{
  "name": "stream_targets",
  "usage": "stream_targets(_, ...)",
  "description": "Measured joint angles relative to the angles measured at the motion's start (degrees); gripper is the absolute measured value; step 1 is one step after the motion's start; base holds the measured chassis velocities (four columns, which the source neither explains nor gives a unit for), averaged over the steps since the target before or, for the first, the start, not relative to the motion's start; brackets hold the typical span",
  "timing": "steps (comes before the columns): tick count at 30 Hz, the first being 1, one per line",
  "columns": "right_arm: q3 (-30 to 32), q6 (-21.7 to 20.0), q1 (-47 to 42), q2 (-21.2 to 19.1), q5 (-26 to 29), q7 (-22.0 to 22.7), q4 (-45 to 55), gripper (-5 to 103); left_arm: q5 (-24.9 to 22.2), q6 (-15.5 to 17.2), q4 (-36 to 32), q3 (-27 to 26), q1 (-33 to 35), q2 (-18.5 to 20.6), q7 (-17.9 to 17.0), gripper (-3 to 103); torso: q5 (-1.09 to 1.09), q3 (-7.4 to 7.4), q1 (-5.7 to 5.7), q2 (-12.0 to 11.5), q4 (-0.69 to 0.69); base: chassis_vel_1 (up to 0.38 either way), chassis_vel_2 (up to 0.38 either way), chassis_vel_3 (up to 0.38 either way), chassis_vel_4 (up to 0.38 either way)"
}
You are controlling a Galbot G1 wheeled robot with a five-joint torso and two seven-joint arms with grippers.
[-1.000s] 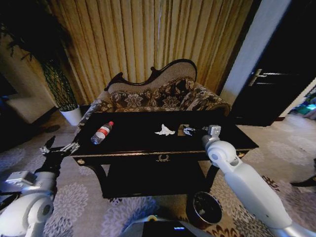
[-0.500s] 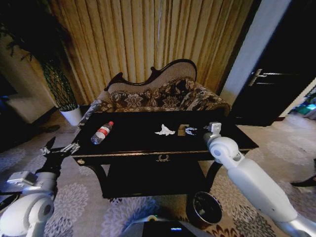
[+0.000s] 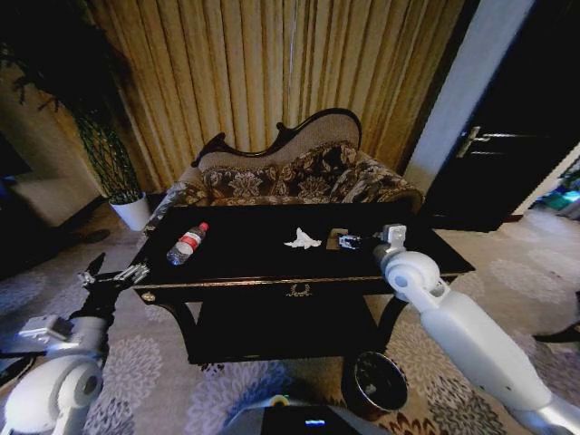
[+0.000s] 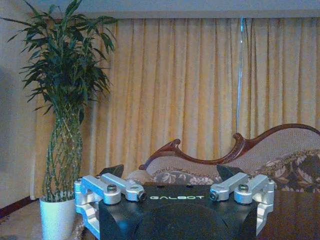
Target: Move to the front of the table and place the trash on the table into the trash bin.
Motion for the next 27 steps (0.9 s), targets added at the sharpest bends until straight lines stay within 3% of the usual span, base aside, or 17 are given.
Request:
stream_targets(13, -2.0, -0.1, 2.9, -2.3, 4.6, 0.3, -1.8, 100, 0.6, 0.1, -0.1, 0.5, 0.1, -0.5, -0.1, 100, 0.01, 0.0, 0.0, 0.0, 0.0, 0.0, 0.0, 0.0, 0.0)
stream_targets(27, -3.9, -0.1, 3.0, 0.5, 4.4, 0.3, -4.2, 100, 1.0, -0.2, 1.0, 1.3, -0.3, -0.3, -0.1, 100, 0.01, 0.0, 0.0, 0.0, 0.0, 0.0, 0.0, 0.0, 0.0)
